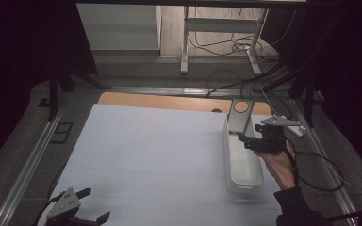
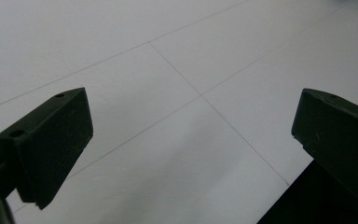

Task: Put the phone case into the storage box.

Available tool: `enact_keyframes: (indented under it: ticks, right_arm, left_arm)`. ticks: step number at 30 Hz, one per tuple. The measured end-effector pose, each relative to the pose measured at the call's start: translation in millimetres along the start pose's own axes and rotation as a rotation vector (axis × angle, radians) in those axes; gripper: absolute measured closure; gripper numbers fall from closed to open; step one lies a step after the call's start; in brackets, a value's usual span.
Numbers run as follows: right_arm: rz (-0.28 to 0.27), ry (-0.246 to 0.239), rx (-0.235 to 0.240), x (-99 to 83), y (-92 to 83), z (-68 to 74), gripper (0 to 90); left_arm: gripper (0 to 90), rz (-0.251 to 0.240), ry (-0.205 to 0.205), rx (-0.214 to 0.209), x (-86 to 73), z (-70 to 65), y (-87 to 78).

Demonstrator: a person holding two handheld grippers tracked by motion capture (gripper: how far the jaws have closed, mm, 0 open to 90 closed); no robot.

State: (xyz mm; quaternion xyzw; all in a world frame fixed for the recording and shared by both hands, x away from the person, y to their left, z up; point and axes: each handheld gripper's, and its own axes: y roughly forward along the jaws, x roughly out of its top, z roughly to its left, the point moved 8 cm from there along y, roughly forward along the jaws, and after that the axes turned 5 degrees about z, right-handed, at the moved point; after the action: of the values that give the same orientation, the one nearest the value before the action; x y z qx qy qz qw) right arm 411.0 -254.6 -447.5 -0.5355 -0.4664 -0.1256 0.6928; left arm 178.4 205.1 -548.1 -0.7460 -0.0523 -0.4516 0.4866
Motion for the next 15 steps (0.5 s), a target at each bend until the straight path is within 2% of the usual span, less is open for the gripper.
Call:
enact_keyframes:
  ticks: [9,15]
  right_arm:
    - [0.017,0.015,0.047,-10.4,-9.2,14.3,12.3]
    - [0.032,-0.014,0.057,-16.9,-19.1,24.3,7.1]
  left_arm:
    - [0.0,0.001,0.004,-0.003,0.0,-0.2,0.0]
    - [0.0,-0.001,0.007,-0.006,0.0,-0.6,0.1]
